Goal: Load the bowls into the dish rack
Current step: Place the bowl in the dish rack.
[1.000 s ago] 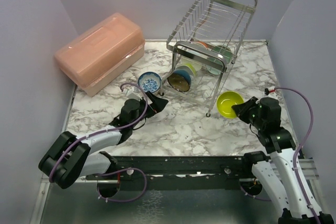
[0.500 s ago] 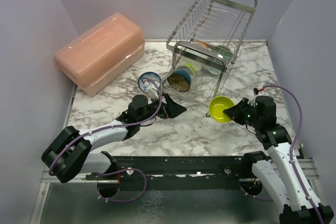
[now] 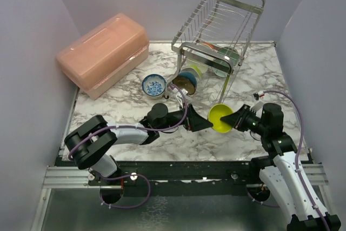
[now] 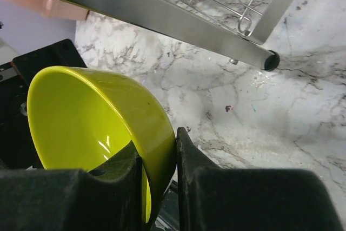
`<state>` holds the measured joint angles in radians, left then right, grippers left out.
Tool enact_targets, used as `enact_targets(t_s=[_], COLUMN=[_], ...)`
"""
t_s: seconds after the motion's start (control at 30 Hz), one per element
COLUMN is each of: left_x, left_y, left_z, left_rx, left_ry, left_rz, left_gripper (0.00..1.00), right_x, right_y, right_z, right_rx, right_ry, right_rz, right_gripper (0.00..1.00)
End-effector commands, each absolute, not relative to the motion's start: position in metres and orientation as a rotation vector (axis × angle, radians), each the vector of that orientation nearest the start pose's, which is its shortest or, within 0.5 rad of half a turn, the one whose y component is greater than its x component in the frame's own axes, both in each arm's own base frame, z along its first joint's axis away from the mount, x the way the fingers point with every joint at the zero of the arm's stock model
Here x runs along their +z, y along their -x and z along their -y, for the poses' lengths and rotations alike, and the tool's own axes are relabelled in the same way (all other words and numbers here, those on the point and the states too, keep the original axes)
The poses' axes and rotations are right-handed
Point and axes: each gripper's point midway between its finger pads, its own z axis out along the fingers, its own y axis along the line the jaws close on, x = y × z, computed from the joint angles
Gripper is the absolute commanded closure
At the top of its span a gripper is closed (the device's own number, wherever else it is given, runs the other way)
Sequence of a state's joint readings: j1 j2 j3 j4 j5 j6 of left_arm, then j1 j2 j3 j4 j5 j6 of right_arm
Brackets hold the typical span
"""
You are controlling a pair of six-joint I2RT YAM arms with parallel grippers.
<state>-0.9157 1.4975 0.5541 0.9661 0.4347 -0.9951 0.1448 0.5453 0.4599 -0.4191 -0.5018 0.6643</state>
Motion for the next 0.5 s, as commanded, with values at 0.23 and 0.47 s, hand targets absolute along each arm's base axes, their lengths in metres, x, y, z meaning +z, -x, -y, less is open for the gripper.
enact_targets(t_s=[0.23,0.47], left_x=[0.226,0.226], left_y=[-0.159,-0.160], left_z=[0.418,0.424], left_rx=[-1.990,-2.030], left_ry=[-0.312,-0.313], left_rz=[-1.728,-1.726], left_gripper=[0.10,0.37], right_x=[0.182,0.179], right_y=[-0.196,-0.197], right_z=[-0.157,-0.156], right_rx=[1.158,1.149], right_ry=[-0.104,-0.099], right_rz=[-2.067,-2.076], right_gripper=[1.00,0.99])
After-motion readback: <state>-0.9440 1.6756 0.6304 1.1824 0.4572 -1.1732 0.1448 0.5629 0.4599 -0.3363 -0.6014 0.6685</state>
